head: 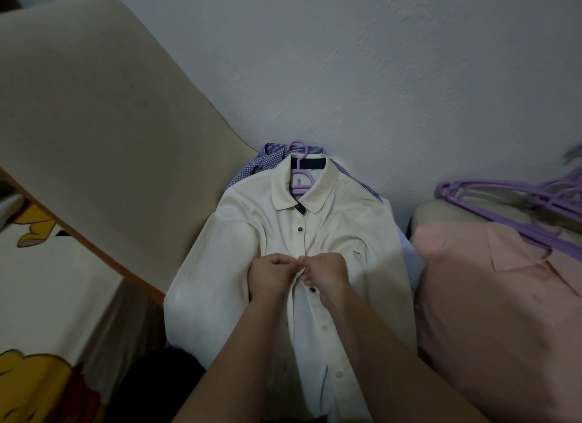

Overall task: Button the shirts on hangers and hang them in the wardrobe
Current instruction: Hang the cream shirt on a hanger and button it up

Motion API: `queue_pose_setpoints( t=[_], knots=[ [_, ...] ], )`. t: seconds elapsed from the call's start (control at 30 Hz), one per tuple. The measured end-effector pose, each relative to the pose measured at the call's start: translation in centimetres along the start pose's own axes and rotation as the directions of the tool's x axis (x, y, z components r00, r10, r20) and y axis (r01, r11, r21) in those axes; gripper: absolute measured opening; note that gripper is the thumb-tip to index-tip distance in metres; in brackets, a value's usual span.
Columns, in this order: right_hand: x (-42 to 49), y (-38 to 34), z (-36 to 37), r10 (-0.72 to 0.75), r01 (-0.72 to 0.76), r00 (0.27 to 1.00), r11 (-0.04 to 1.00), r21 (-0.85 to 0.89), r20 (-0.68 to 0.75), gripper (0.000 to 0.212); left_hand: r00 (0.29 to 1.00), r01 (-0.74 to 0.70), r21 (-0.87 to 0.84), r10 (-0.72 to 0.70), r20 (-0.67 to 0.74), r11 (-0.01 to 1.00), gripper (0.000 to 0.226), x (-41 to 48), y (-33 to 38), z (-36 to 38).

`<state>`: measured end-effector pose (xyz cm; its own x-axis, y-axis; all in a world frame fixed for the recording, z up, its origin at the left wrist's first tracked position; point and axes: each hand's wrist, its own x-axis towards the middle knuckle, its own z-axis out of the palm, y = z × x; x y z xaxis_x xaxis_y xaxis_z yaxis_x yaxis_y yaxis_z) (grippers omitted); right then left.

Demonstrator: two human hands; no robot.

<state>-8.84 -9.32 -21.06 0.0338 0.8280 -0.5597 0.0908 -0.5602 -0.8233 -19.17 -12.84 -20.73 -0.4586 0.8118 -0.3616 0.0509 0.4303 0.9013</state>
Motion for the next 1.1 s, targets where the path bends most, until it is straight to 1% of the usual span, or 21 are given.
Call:
queue_pose_setpoints(
  t=[0.1, 0.2, 0.3, 0.37, 0.43, 0.5, 0.6, 0.67, 0.7, 0.77, 0.8, 0.83, 0.87, 0.93, 0.97, 1.0, 1.07, 1.1],
  knots=[
    [0.2, -0.4, 0.0, 0.032, -0.031, 0.999, 0.999, 0.017, -0.043, 0.006, 1.0, -0.017, 0.049, 0.018, -0.025, 0.999, 0.015, -0.3, 0.3, 0.1],
    [0.5, -0.7, -0.1, 0.039, -0.04, 0.999, 0.999, -0.031, -0.015, 0.004, 0.999, 0.021, 0.02, -0.022, 0.028, 1.0, 0.008, -0.3, 0.8, -0.3],
    [0.3, -1.0, -0.4, 0.031, -0.028, 0.999, 0.995, -0.091, 0.026, 0.007, 0.987, 0.117, 0.005, -0.117, 0.114, 0.993, 0.013, 0.3, 1.9, -0.8],
    [0.2, -1.3, -0.6, 0.044, -0.039, 0.997, 0.997, -0.073, 0.065, 0.014, 0.969, 0.186, 0.043, -0.191, 0.16, 0.982, 0.02, 0.9, 2.7, -1.0],
    [-0.2, -1.6, -0.9, 0.062, -0.061, 0.993, 0.998, -0.016, 0.097, 0.024, 0.947, 0.251, 0.104, -0.266, 0.178, 0.962, 0.026, 1.6, 3.1, -1.0],
    [-0.2, -1.4, -1.3, 0.012, -0.007, 0.994, 0.999, -0.039, 0.113, 0.029, 0.932, 0.289, 0.126, -0.309, 0.189, 0.949, 0.028, 2.0, 3.1, -1.1],
    [-0.2, -0.7, -1.5, -0.132, 0.138, 0.99, 0.982, -0.129, 0.054, 0.022, 0.928, 0.293, 0.145, -0.318, 0.195, 0.945, 0.031, 2.0, 3.2, -1.0],
    [-0.8, -0.5, -1.4, -0.193, 0.19, 0.981, 0.965, -0.182, 0.004, 0.012, 0.946, 0.246, 0.149, -0.271, 0.176, 0.958, 0.029, 1.5, 3.4, -0.9],
    [-1.1, -0.4, -1.5, -0.219, 0.212, 0.976, 0.955, -0.207, -0.011, 0.012, 0.964, 0.199, 0.151, -0.221, 0.15, 0.968, 0.024, 1.0, 3.4, -0.8],
    [-1.9, -0.1, -1.8, -0.266, 0.254, 0.964, 0.937, -0.239, -0.02, 0.015, 0.992, 0.072, 0.199, -0.09, 0.086, 0.977, 0.011, -0.4, 3.3, -0.9],
    [-2.4, 0.1, -2.1, -0.281, 0.268, 0.96, 0.934, -0.239, -0.022, 0.012, 0.999, 0.004, 0.241, -0.017, 0.05, 0.97, 0.01, -1.3, 3.1, -0.9],
    [-3.1, 0.4, -2.5, -0.287, 0.271, 0.958, 0.927, -0.259, -0.027, 0.008, 0.998, -0.063, 0.285, 0.059, 0.019, 0.957, 0.01, -2.3, 2.7, -1.0],
    [-3.8, 0.8, -2.9, -0.301, 0.277, 0.953, 0.913, -0.3, -0.037, 0.009, 0.992, -0.122, 0.314, 0.126, 0.008, 0.942, 0.01, -3.4, 2.3, -1.2],
    [-4.8, 1.9, -3.5, -0.322, 0.265, 0.945, 0.849, -0.457, -0.051, 0.017, 0.976, -0.216, 0.351, 0.216, 0.039, 0.911, 0.003, -5.3, 1.6, -1.5],
    [-5.2, 2.5, -3.7, -0.323, 0.252, 0.945, 0.823, -0.509, -0.054, 0.02, 0.965, -0.259, 0.408, 0.255, 0.065, 0.876, 0.006, -6.2, 1.4, -1.6],
    [-5.5, 3.0, -3.8, -0.318, 0.246, 0.947, 0.815, -0.524, -0.05, 0.021, 0.947, -0.313, 0.492, 0.305, 0.098, 0.812, 0.014, -6.7, 0.9, -1.7],
    [-5.8, 3.7, -3.6, -0.287, 0.235, 0.957, 0.838, -0.492, -0.033, 0.017, 0.911, -0.391, 0.607, 0.382, 0.152, 0.692, 0.025, -7.2, 0.0, -1.6],
    [-5.9, 3.8, -3.5, -0.27, 0.228, 0.963, 0.856, -0.465, -0.024, 0.014, 0.902, -0.405, 0.619, 0.404, 0.151, 0.673, 0.024, -7.3, -0.3, -1.5]
  ],
)
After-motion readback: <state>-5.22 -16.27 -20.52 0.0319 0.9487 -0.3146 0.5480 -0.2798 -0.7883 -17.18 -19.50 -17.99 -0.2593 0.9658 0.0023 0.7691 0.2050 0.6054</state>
